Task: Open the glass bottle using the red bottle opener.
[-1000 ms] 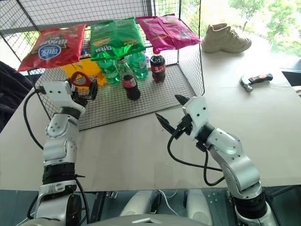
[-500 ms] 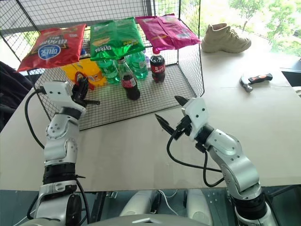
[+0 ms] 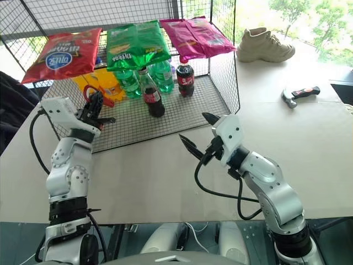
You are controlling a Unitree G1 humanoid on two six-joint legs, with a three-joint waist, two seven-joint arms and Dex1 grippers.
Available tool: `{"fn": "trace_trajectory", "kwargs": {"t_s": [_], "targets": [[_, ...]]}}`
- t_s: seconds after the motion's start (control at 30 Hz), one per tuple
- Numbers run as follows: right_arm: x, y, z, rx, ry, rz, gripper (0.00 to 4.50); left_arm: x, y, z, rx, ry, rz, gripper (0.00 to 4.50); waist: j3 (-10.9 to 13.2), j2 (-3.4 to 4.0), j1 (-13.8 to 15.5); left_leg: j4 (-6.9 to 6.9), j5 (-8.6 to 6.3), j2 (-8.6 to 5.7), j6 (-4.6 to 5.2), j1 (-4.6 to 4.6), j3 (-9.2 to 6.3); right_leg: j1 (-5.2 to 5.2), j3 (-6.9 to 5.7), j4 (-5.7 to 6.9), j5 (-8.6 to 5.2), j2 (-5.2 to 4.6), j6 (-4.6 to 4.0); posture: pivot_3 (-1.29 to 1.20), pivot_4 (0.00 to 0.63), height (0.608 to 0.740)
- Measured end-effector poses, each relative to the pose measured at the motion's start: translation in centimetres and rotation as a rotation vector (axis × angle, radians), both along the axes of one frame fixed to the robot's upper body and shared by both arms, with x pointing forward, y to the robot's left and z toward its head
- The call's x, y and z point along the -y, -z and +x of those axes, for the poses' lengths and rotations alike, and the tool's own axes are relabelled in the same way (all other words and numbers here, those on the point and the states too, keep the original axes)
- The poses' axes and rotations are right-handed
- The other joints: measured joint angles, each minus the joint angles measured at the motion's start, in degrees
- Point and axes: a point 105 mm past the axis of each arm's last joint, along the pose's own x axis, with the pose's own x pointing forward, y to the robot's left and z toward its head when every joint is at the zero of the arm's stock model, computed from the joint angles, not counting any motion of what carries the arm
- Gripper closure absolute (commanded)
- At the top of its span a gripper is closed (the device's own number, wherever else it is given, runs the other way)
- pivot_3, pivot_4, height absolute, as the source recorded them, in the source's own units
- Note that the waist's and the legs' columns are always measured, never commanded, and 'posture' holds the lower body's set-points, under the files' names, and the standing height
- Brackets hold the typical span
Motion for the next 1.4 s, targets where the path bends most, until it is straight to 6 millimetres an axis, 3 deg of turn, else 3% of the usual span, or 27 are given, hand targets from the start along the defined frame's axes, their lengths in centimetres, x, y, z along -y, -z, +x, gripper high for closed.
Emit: {"fn": "trace_trajectory", "kwargs": {"t_s": [0.1, 0.27, 0.47, 0.63, 0.87, 0.97, 1.13, 1.2, 1.4], "targets": [[0.1, 0.2, 0.1, 0.0, -0.008, -0.021, 0.0, 1.5, 0.0, -0.5, -0.004, 0.115, -0.048, 4.49, 0.0, -0.01, 0.0, 0.01, 0.0, 0.0, 0.0, 0.0, 0.01, 0.0, 0.01, 0.0, 0.0, 0.01, 0.0, 0.0, 0.15, 0.74], [1.0, 2.3, 1.1, -0.071, 0.007, -0.108, 0.0, 5.0, 0.7, -1.9, -0.045, 0.361, -0.111, 4.49, 0.0, 0.0, 0.0, 0.01, 0.0, 0.02, 0.0, 0.02, 0.02, 0.01, 0.02, 0.01, 0.0, 0.01, -0.01, 0.0, 0.15, 0.74], [0.2, 4.4, 0.8, -0.291, -0.108, -0.174, 0.0, 9.2, 1.2, -4.2, -0.146, 0.708, -0.207, 4.49, 0.0, -0.01, -0.2, 0.03, -0.01, 0.04, 0.02, 0.02, 0.02, 0.02, 0.04, 0.01, 0.0, 0.0, -0.02, 0.0, 0.15, 0.74], [-2.6, 3.5, 0.3, -0.45, -0.294, -0.132, 0.0, 12.6, 1.8, -6.5, -0.263, 1.002, -0.224, 4.49, 0.0, 0.0, -0.8, 0.03, -0.02, 0.04, 0.05, 0.02, 0.02, 0.03, 0.05, 0.02, 0.0, 0.01, -0.03, 0.0, 0.15, 0.74], [-4.0, 3.0, -0.2, -0.582, -0.448, -0.098, 0.0, 14.5, 2.0, -7.6, -0.3, 1.14, -0.193, 4.49, 0.0, 0.01, -1.1, 0.0, -0.01, 0.04, 0.03, 0.0, 0.02, 0.0, 0.09, 0.0, 0.0, -0.08, -0.03, 0.0, 0.15, 0.74], [-4.3, 2.5, -0.9, -0.613, -0.516, -0.088, 1.38, 14.4, 2.1, -7.5, -0.299, 1.138, -0.182, 4.5, 0.0, 0.01, -1.2, -0.01, -0.01, 0.05, 0.04, 0.0, 0.02, -0.01, 0.1, 0.0, 0.0, -0.1, -0.04, 0.0, 0.15, 0.74], [-3.8, 2.6, -0.3, -0.631, -0.489, -0.087, 3.77, 14.6, 1.9, -7.9, -0.279, 1.18, -0.184, 4.5, 0.0, 0.01, -1.3, -0.01, -0.02, 0.04, 0.04, -0.01, 0.02, -0.02, 0.1, 0.0, 0.0, -0.12, -0.04, 0.0, 0.15, 0.74], [-3.7, 2.5, -0.6, -0.644, -0.517, -0.076, 4.47, 14.6, 1.8, -8.2, -0.263, 1.206, -0.191, 4.5, 0.0, 0.01, -1.3, -0.01, -0.02, 0.05, 0.04, -0.04, 0.02, -0.05, 0.11, 0.0, 0.0, -0.12, -0.04, 0.0, 0.15, 0.74], [-3.4, 2.6, -1.0, -0.656, -0.545, -0.092, 4.47, 14.9, 1.8, -8.4, -0.253, 1.231, -0.198, 4.5, 0.0, 0.01, -1.3, -0.01, -0.04, 0.04, 0.08, -0.06, 0.02, -0.06, 0.12, -0.01, 0.0, -0.15, -0.03, 0.0, 0.15, 0.74]]}}
